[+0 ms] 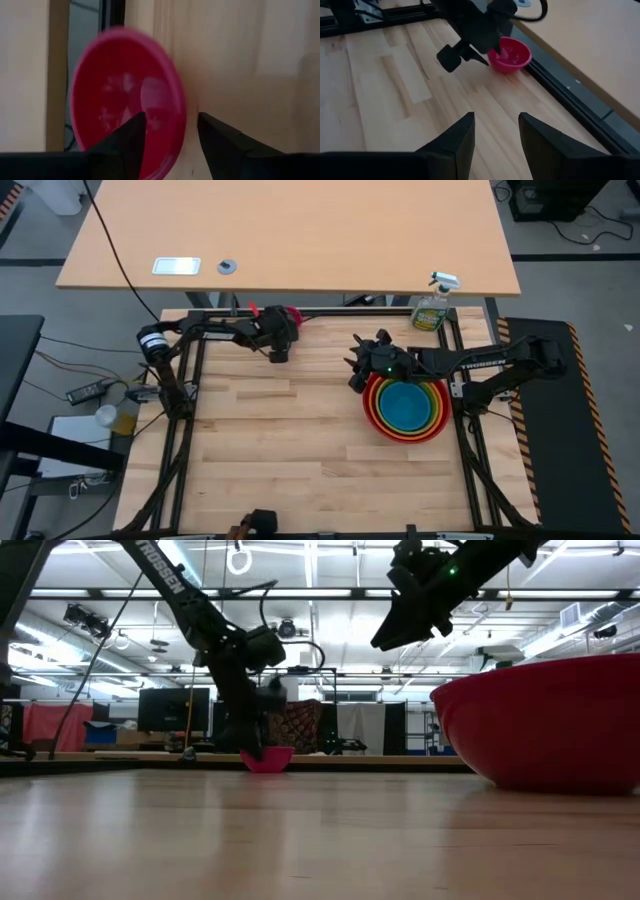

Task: Nest bowls inside each other
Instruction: Stack the pink bowl on the blue bowl, then return to Home Position

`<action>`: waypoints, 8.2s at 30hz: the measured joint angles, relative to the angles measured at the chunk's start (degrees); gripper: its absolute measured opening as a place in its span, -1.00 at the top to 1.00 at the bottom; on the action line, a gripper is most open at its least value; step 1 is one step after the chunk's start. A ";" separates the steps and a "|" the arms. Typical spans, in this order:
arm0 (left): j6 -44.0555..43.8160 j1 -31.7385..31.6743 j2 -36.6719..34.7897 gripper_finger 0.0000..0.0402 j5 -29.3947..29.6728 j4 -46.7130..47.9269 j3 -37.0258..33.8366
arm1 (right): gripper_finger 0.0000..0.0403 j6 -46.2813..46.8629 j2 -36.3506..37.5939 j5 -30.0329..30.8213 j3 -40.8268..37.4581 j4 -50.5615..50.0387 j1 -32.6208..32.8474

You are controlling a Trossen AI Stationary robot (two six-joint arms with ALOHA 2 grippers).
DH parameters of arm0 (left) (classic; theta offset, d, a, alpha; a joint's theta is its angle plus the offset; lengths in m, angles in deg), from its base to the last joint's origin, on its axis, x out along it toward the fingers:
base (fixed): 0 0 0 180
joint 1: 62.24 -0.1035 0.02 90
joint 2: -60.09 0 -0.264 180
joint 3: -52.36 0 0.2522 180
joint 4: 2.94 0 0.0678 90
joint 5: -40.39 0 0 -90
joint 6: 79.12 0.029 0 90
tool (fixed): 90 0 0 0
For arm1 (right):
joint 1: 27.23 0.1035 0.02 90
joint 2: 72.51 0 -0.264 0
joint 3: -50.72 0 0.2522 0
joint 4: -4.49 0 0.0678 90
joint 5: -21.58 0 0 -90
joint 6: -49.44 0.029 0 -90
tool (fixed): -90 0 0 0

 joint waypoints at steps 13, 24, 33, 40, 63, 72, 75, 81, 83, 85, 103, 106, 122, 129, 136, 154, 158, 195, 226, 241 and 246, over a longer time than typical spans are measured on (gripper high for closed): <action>1.88 0.70 1.49 0.71 5.13 0.20 0.00 | 0.20 0.20 0.00 -1.09 0.00 -1.35 0.00; 2.27 8.77 -4.22 0.94 5.19 4.18 0.90 | 0.20 3.67 5.63 0.15 -1.83 -12.84 0.43; -10.35 24.57 -1.27 0.94 -5.24 21.39 19.68 | 0.20 6.02 18.81 1.98 -11.54 -7.95 -0.33; -6.21 32.13 2.74 0.94 -6.21 18.60 29.81 | 0.20 7.74 31.44 7.87 -16.98 -6.30 0.78; -1.35 34.82 22.55 0.93 -21.83 -22.10 35.00 | 0.20 4.56 44.81 15.81 -22.53 -1.35 4.15; -1.84 34.93 33.32 0.93 -22.12 0.39 57.16 | 0.20 4.72 44.89 15.25 -22.53 -1.25 4.90; -1.85 34.85 36.78 0.93 -22.09 8.08 63.89 | 0.20 4.72 44.85 15.22 -22.53 -1.30 5.37; -0.46 34.82 40.08 0.93 -21.70 11.71 68.60 | 0.20 4.59 44.85 15.20 -22.53 -1.49 5.62; 1.33 34.82 40.08 0.92 -21.70 13.08 68.50 | 0.20 4.55 44.83 15.18 -22.53 -1.62 5.64; 3.56 34.82 40.04 0.92 -21.72 12.90 67.89 | 0.20 4.55 44.85 15.18 -22.53 -1.60 5.64; 4.04 35.64 39.58 0.07 -21.36 7.82 67.28 | 0.20 4.58 44.85 14.70 -22.51 -2.13 5.64; 3.41 35.85 38.49 -0.04 -20.20 9.35 67.17 | 0.20 4.70 44.84 14.68 -22.49 -2.62 5.64; -1.81 34.99 32.64 0.06 -35.21 11.99 67.28 | 0.20 6.01 44.85 13.83 -22.47 -3.68 5.64; -3.80 34.77 32.75 0.14 -35.36 11.17 67.23 | 0.20 6.38 45.42 16.87 -22.47 -4.87 5.64; -4.35 34.82 32.75 0.15 -34.48 13.94 67.23 | 0.20 7.48 45.38 20.69 -22.47 -4.36 5.64; 0.93 38.37 26.39 0.23 -15.54 25.80 67.23 | 0.20 9.26 50.31 22.98 -22.45 -9.88 8.06; -0.63 38.43 26.02 0.29 -14.46 32.27 67.23 | 0.21 9.53 50.90 21.63 -22.45 -10.81 9.22; -25.54 46.74 -24.56 0.43 6.57 26.83 14.54 | 0.21 7.46 42.49 1.84 -22.47 -2.65 12.73; -37.21 47.08 -87.39 0.43 10.36 -19.33 -47.62 | 0.21 -1.77 62.05 -4.79 -35.94 7.73 7.29; -33.42 47.33 -89.49 0.43 2.34 -32.44 -55.74 | 0.21 0.51 76.65 -6.30 -50.66 14.59 5.70; -33.75 49.13 -89.49 0.43 2.37 -33.63 -55.74 | 0.21 3.30 76.48 -6.31 -51.76 13.81 5.70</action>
